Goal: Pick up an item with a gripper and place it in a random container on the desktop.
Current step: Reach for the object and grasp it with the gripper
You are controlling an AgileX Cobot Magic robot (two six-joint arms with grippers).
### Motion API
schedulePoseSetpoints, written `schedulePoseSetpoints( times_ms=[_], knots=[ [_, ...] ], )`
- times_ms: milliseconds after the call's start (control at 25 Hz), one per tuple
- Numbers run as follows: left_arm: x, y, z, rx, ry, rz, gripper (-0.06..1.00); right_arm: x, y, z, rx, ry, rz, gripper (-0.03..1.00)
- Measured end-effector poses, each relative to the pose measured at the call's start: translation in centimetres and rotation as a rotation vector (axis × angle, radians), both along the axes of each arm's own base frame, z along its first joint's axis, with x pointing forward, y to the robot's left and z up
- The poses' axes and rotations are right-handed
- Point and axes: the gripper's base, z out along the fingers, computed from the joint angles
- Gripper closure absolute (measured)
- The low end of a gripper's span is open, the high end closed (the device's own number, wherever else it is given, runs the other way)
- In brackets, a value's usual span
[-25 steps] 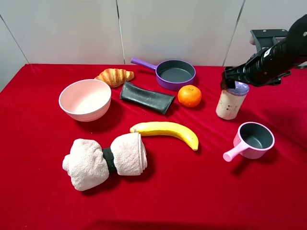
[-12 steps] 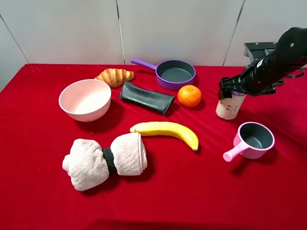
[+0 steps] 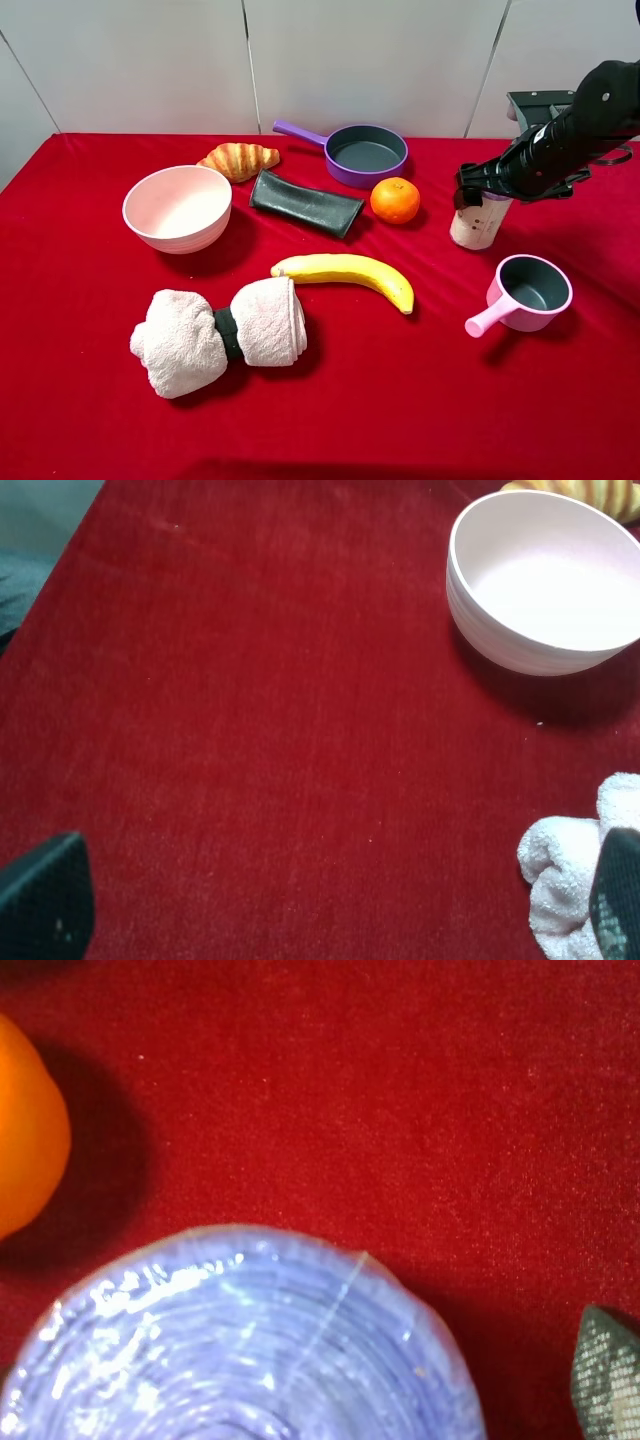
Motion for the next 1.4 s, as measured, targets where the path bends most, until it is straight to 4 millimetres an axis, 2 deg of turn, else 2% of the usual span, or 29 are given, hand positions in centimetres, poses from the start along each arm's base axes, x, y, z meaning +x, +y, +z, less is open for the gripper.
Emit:
schedulePoseSetpoints(
  times_ms=[360, 400, 480, 1400],
  knots=[
    [0.0, 0.0, 0.0, 0.0, 0.0, 0.0, -0.05, 0.0, 0.0, 0.0, 0.006, 0.001, -0.01, 0.29],
    [0.0, 0.0, 0.0, 0.0, 0.0, 0.0, -0.05, 0.0, 0.0, 0.0, 0.006, 0.001, -0.01, 0.33],
    [0.0, 0.0, 0.0, 0.0, 0.0, 0.0, -0.05, 0.04, 0.02, 0.03, 0.009, -0.001, -0.014, 0.51],
    [0.0, 0.0, 0.0, 0.0, 0.0, 0.0, -0.05, -0.07, 0.0, 0.24, 0.01, 0.004, -0.015, 0.51]
  ],
)
